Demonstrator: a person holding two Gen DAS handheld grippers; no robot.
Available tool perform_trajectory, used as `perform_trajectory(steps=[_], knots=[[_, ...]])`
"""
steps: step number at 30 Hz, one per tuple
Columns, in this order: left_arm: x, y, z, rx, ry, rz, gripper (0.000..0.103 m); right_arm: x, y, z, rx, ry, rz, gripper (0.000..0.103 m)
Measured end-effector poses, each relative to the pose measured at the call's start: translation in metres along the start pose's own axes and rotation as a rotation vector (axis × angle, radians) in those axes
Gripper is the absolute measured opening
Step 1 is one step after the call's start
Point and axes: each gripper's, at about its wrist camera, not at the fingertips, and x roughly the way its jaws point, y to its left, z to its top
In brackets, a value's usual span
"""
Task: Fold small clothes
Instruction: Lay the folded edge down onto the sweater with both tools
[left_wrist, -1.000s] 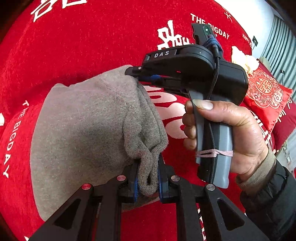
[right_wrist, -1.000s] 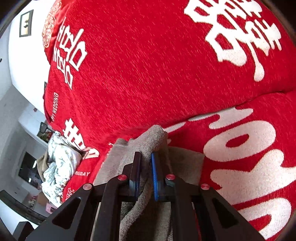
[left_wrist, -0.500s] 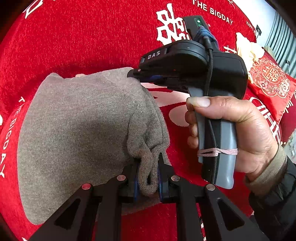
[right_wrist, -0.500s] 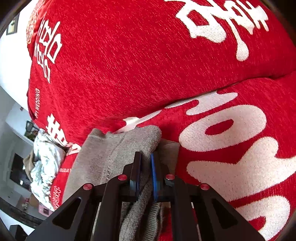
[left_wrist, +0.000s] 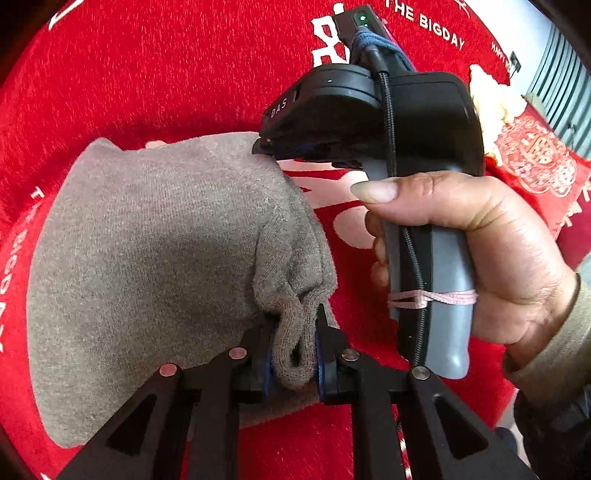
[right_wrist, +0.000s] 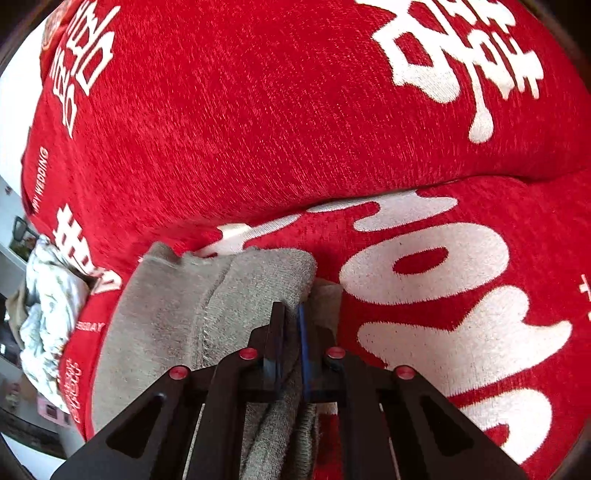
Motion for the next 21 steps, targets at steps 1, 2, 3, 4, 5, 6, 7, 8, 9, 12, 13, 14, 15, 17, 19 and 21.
perform_trajectory(steps=[1,2,3,4,5,6,7,8,9,12,13,14,15,17,19,21], knots=[[-0.005,0.005,0.000,-0.018,0.008,-0.031,0.026,-0.003,0.000,0.000,0.010,0.005,0.016,0.010],[-0.011,0.011,0.000,-0.046,0.023,-0.078,0.051,-0.008,-0.001,0.000,0.017,0.006,0.030,0.012],[-0.019,0.018,-0.001,-0.070,0.023,-0.103,0.079,-0.018,-0.002,-0.002,0.024,-0.005,0.041,0.012],[-0.029,0.023,-0.003,-0.089,-0.002,-0.105,0.084,-0.026,-0.003,-0.003,0.027,-0.013,0.044,0.012],[-0.042,0.029,-0.004,-0.106,-0.044,-0.103,0.085,-0.035,-0.004,-0.005,0.032,-0.025,0.047,0.013],[-0.058,0.036,-0.004,-0.115,-0.081,-0.120,0.085,-0.051,-0.003,-0.008,0.036,-0.053,0.062,0.016],[-0.066,0.041,-0.003,-0.120,-0.084,-0.140,0.085,-0.062,-0.002,-0.012,0.032,-0.074,0.082,0.017],[-0.074,0.047,-0.001,-0.131,-0.087,-0.162,0.085,-0.073,0.002,-0.016,0.019,-0.094,0.114,0.017],[-0.085,0.057,0.004,-0.158,-0.110,-0.181,0.085,-0.084,0.007,-0.021,0.003,-0.109,0.157,0.019],[-0.098,0.083,0.021,-0.223,-0.172,-0.081,0.085,-0.096,0.025,-0.035,-0.024,-0.120,0.268,0.077],[-0.094,0.091,0.025,-0.243,-0.163,-0.016,0.085,-0.096,0.029,-0.040,-0.029,-0.122,0.303,0.089],[-0.087,0.100,0.030,-0.260,-0.145,0.039,0.085,-0.093,0.036,-0.045,-0.048,-0.115,0.340,0.089],[-0.073,0.114,0.035,-0.290,-0.110,0.089,0.085,-0.088,0.043,-0.049,-0.072,-0.096,0.356,0.089],[-0.050,0.133,0.037,-0.332,-0.049,0.138,0.085,-0.072,0.052,-0.057,-0.102,-0.046,0.348,0.087],[-0.022,0.153,0.034,-0.375,0.015,0.142,0.097,-0.050,0.046,-0.064,-0.056,0.028,0.340,0.086],[-0.009,0.165,0.026,-0.423,0.031,0.077,0.103,-0.032,0.031,-0.069,-0.019,0.066,0.283,0.077]])
